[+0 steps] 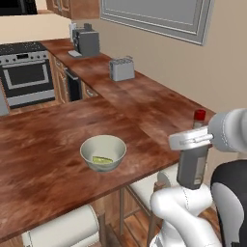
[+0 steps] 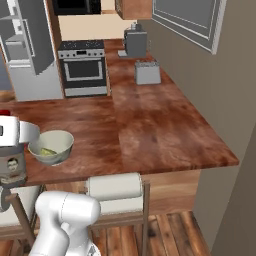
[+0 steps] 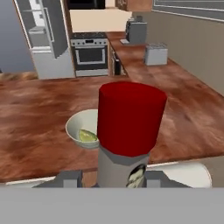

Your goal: There is a bowl on the dining counter. Grab a lemon wedge from the fridge and place it in the bowl. Then get the liquor bottle and glass cup from the cabinet and place them next to the bowl.

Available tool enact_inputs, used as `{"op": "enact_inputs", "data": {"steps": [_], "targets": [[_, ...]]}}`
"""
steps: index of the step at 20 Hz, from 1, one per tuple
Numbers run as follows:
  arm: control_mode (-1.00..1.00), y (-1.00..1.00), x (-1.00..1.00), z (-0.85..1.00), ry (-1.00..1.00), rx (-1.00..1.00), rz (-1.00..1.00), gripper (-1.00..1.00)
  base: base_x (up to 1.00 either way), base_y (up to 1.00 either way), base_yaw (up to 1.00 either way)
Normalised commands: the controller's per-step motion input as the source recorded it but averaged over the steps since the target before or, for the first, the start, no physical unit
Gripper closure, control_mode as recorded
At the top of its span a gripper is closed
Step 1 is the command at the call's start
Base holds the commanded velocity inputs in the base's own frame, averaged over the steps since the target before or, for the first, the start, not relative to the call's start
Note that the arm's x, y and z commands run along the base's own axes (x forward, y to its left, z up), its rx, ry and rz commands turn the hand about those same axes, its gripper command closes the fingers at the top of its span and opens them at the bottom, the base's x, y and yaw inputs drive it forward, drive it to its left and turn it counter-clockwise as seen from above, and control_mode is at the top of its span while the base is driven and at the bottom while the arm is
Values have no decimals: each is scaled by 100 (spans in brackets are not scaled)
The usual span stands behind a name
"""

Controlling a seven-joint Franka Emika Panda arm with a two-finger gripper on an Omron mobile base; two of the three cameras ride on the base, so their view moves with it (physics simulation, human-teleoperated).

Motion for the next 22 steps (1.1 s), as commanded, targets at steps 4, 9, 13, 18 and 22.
{"op": "enact_inputs", "data": {"steps": [4, 9, 13, 18, 22], "targets": [[-100, -36, 100, -1, 0, 4, 28, 100, 0, 0, 0], [-100, -45, 100, -9, 0, 2, 29, 100, 0, 0, 0], [-100, -14, 100, -21, 0, 0, 23, 100, 0, 0, 0], [-100, -12, 98, -38, 0, 1, 24, 100, 0, 0, 0], [-100, -3, 82, -40, 0, 5, 24, 100, 0, 0, 0]]}}
